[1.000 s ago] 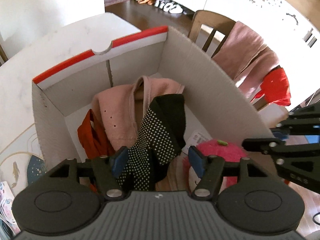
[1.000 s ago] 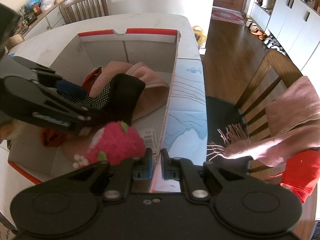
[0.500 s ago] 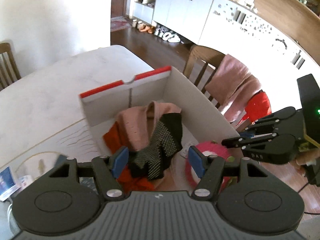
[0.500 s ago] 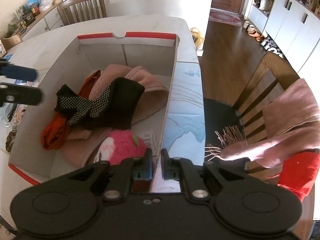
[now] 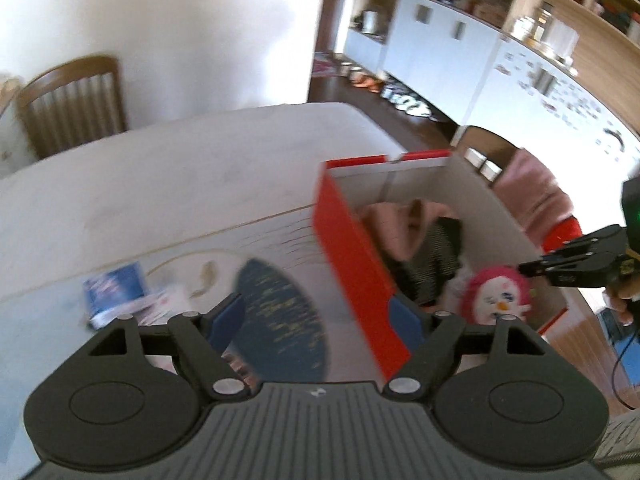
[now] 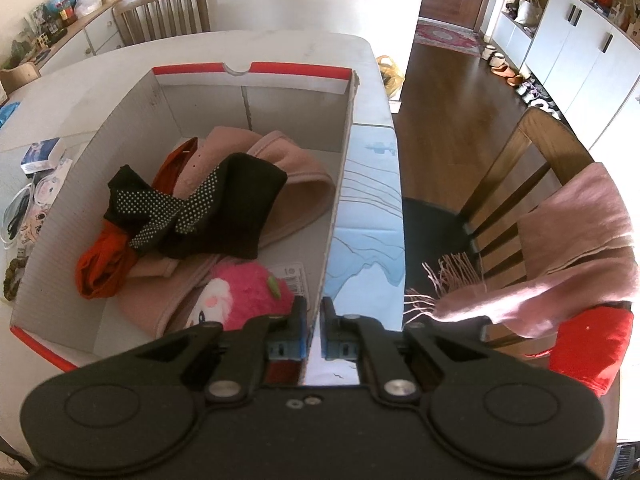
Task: Organize objects
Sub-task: 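Return the left tool to the table over the cartoon-face plush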
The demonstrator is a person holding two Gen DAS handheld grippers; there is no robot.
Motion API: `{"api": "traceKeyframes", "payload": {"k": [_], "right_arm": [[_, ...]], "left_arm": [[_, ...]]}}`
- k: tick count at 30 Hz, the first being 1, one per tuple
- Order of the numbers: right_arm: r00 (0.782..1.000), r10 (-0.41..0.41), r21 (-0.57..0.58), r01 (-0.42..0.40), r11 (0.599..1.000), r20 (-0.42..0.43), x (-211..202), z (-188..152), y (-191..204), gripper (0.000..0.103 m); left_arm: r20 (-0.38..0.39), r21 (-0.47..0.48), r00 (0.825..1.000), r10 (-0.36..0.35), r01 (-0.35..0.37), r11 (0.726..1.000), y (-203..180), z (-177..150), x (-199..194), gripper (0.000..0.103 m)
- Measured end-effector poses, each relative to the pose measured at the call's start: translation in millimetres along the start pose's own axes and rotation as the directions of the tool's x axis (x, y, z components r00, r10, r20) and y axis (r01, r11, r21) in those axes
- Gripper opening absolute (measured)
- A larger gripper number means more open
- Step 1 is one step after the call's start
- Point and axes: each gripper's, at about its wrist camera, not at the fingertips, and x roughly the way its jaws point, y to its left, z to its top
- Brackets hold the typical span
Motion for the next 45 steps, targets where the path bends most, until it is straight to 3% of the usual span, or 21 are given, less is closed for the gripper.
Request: {"api": "traceKeyframes", "payload": {"k": [3,11,14,22,28,35,39,42,45], "right_arm": [[1.000,-0.004,0.000,0.004,1.000,-0.006,0.9,0.3,0.5,0.005],[1.000,-0.022,-0.007,0.022,1.000,-0.019,4.2,2.0,3.6,0.006],[0.999,-0.026,-0.008,0.026,1.000,-0.022,4.8,2.3,4.7,0.006],[0.999,-0.032,-0.007,0.032,0.999,-0.027,5.4,1.5,6.2,0.007],[0.999,-0.033,-0.007,0.033,0.999,-0.030,5.7,1.4,6.2,0.007],[0.999,-0.034,-0.005,0.034,0.999,-0.033,6.2,1.2,6.0,0.007],[0.999,-0.034,-0.005,0.034,0.999,-0.034,6.6,1.1,6.1,0.007],[0.999,-0.034,-0.006,0.034,0.999,-0.034,6.6,1.2,6.0,0.007],[0.999,-0.032,-0.003,0.032,0.999,-0.034,6.8,1.2,5.8,0.007]], "left_arm": [[-0.005,-0.033,0.999,0.053,-0.053,0.998,20.4,-15.3,-4.8,0.082],[-0.037,-0.120,0.993,0.113,-0.117,0.986,55.9,-55.7,2.9,0.087],[-0.043,-0.078,0.991,0.124,-0.127,0.989,52.4,-66.7,14.7,0.100],[-0.086,0.039,0.985,0.153,-0.150,0.988,38.5,-81.2,60.3,0.101],[-0.112,0.069,0.988,0.105,-0.097,0.993,34.3,-82.0,84.6,0.101],[-0.139,0.046,0.983,0.123,-0.118,0.992,42.0,-81.4,102.3,0.101],[-0.136,0.034,0.981,0.140,-0.136,0.990,46.3,-80.5,106.0,0.097],[-0.139,0.038,0.979,0.149,-0.146,0.989,46.8,-80.5,108.1,0.077],[-0.123,0.050,0.978,0.170,-0.165,0.985,46.2,-81.1,107.6,0.068]]}}
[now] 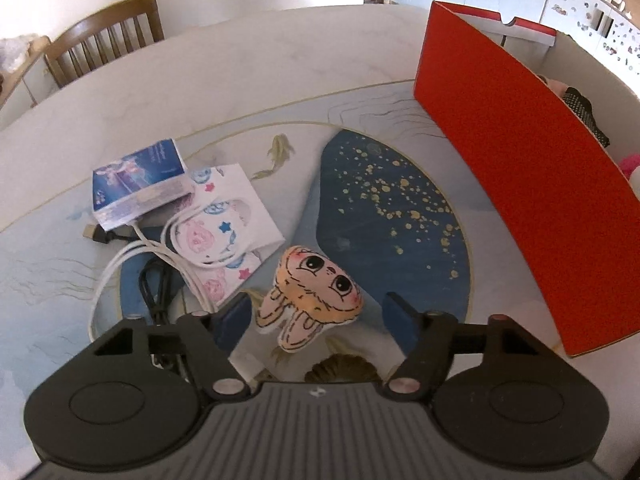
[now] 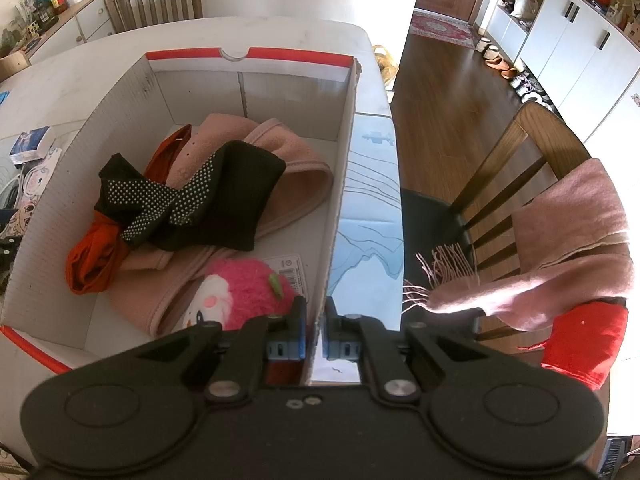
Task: Organize objects
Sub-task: 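Return the left tool to the table over the cartoon-face plush, then grasp the cartoon-face plush with the left tool and lift it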
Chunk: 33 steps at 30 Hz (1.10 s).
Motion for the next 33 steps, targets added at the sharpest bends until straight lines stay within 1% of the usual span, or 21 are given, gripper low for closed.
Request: {"api": "traceKeyframes", "payload": {"k": [1,3,5,7,9,12,17,21,26,30,33], "right_arm": [[1.000,0.001,0.000,-0.001,1.000,0.000,0.3,-0.2,0.0,0.007],[1.000,0.000,0.000,0.000,1.000,0.000,0.2,-0.1,-0.1,0.007],[1.000,0.000,0.000,0.000,1.000,0.000,0.2,-0.2,-0.1,0.007],[1.000,-0.001,0.000,0.001,1.000,0.001,0.1,-0.2,-0.2,0.006],[1.000,0.001,0.003,-0.001,1.000,0.000,0.6,-0.2,-0.8,0.005],[1.000,0.000,0.001,0.000,1.000,0.000,0.9,-0.3,-1.3,0.005],[1.000,0.001,0.001,-0.001,1.000,0.000,1.0,-0.1,-1.0,0.005],[1.000,0.004,0.000,-0.004,1.000,0.001,1.0,-0.1,-1.9,0.005],[1.000,0.003,-0.002,-0.003,1.000,0.002,1.0,0.0,-1.9,0.005],[1.000,0.005,-0.004,-0.005,1.000,0.003,1.3,0.2,-1.6,0.005],[1.000,0.005,-0.007,-0.005,1.000,0.004,1.5,0.1,-1.4,0.005]], "left_arm": [[0.004,0.003,1.000,-0.002,0.002,1.000,-0.1,-0.2,-0.7,0.061],[0.008,0.013,1.000,0.000,0.000,1.000,-1.0,-0.6,-1.6,0.053],[0.012,0.027,1.000,0.004,-0.004,1.000,-2.5,-1.1,-2.5,0.053],[0.025,0.033,1.000,-0.002,0.001,0.999,-3.9,-2.0,-4.5,0.049],[0.050,0.034,0.999,-0.017,0.015,0.999,-5.1,-2.4,-10.3,0.048],[0.062,0.039,0.998,-0.021,0.018,0.999,-8.4,-0.9,-16.4,0.047],[0.064,0.010,0.997,-0.040,0.040,0.999,-11.2,1.5,-28.3,0.047],[0.078,-0.003,0.994,-0.073,0.074,0.997,-17.9,8.1,-45.1,0.047],[0.124,0.007,0.984,-0.129,0.129,0.992,-31.2,23.1,-73.7,0.047],[0.158,0.051,0.974,-0.162,0.156,0.986,-49.1,37.5,-93.6,0.047],[0.165,0.075,0.967,-0.194,0.183,0.980,-62.5,48.0,-101.1,0.047]]}}
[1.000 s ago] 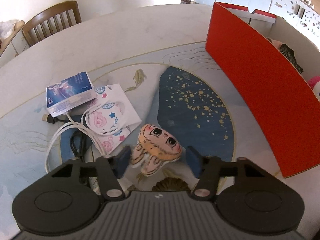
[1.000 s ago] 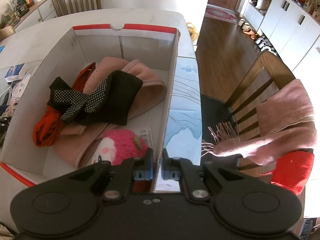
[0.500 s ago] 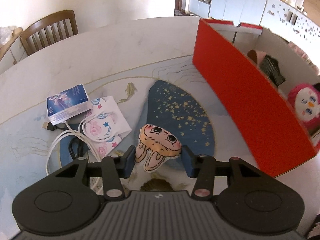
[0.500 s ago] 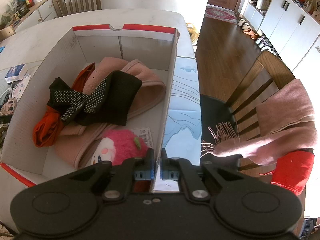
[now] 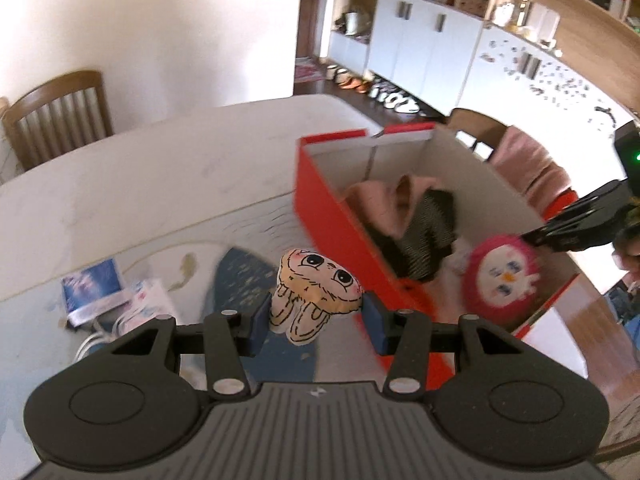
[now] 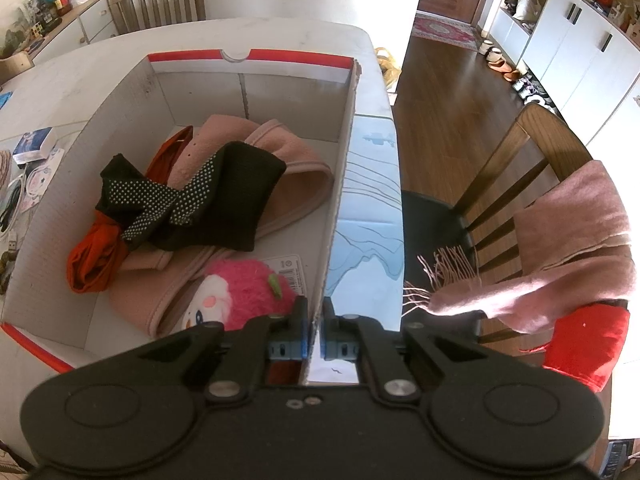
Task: Organize objects
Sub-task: 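Grasp the cartoon-face plush with the left tool and lift it, then lower the cartoon-face plush into the box onto the glove and release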
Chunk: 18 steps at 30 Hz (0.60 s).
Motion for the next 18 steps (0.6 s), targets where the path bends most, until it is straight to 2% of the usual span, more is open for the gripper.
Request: {"api": "traceKeyframes", "payload": {"k": [9,18], "right_arm": [[1.000,0.005,-0.004,-0.005,1.000,0.001,0.1,0.1,0.4,0.005],[1.000,0.018,-0.008,-0.018,1.000,0.004,-0.2,-0.2,-1.0,0.006]], "left_arm": [[0.005,0.078,0.998,-0.064,0.063,0.995,-39.9,30.2,9.1,0.047],[0.021,0.170,0.997,-0.074,0.070,0.983,-78.7,65.9,35.9,0.047]]}}
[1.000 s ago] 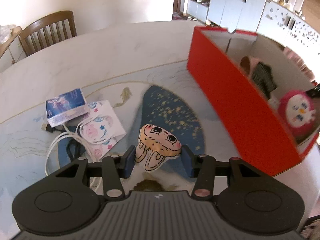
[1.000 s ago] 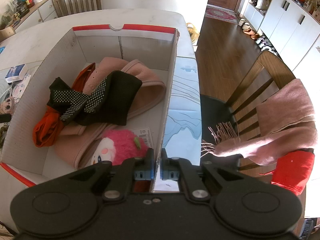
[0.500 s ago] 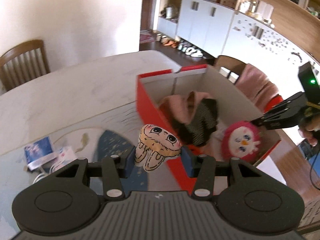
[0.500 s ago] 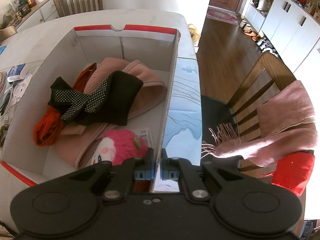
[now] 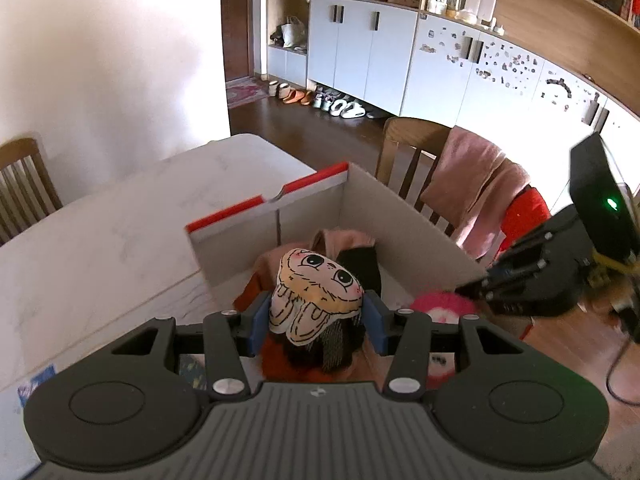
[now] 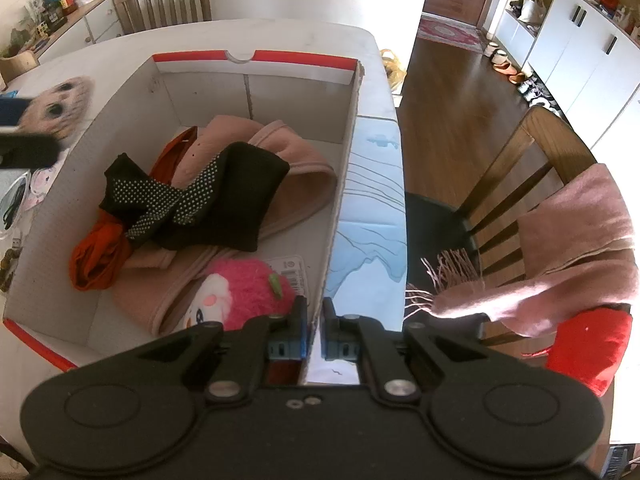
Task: Organize objects
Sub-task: 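Lower the cartoon-face plush into the box onto the glove and release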
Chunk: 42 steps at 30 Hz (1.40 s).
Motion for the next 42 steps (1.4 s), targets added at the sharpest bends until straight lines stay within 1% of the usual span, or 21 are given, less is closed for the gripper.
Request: {"api": "traceKeyframes", "payload": {"k": [5,8,13,19,27,35,38,40,42], "right_arm": [[1.000,0.011,0.000,-0.011,1.000,0.002,-1.1,-0.4,-2.5,0.006],[1.000,0.018,0.004,-0.018,1.000,0.004,-0.5,-0.5,-4.1,0.006],[1.000,0.029,0.012,-0.029,1.000,0.005,0.4,-0.3,-5.7,0.006],[0.999,0.034,0.011,-0.034,0.999,0.004,0.3,0.3,-6.4,0.007],[0.999,0.039,0.006,-0.039,0.999,0.001,0.4,0.2,-6.7,0.007],[0.999,0.045,0.011,-0.045,0.999,0.000,0.6,1.0,-7.9,0.007],[0.999,0.045,0.011,-0.045,0.999,0.000,0.5,1.0,-8.2,0.007],[0.999,0.045,0.010,-0.045,0.999,0.000,0.5,1.0,-8.2,0.007],[0.999,0.045,0.012,-0.045,0.999,-0.001,0.6,1.3,-8.6,0.007]], "left_arm": [[-0.032,0.003,0.999,0.012,-0.012,1.000,-5.2,19.3,31.6,0.047],[-0.054,0.025,0.998,0.031,-0.030,0.999,-6.1,23.6,51.0,0.047],[-0.102,0.068,0.992,0.074,-0.067,0.995,-10.6,25.7,83.6,0.047],[-0.158,0.096,0.982,0.104,-0.090,0.991,-10.8,25.2,115.3,0.047],[-0.223,0.092,0.968,0.112,-0.093,0.991,-10.3,22.7,144.1,0.048],[-0.268,0.083,0.957,0.114,-0.095,0.992,-8.3,18.6,158.6,0.050],[-0.269,0.073,0.957,0.109,-0.093,0.993,-6.8,18.7,158.7,0.052],[-0.264,0.070,0.958,0.115,-0.100,0.993,-6.3,18.9,157.2,0.063],[-0.258,0.078,0.957,0.133,-0.116,0.990,-6.4,18.3,154.5,0.069]]}}
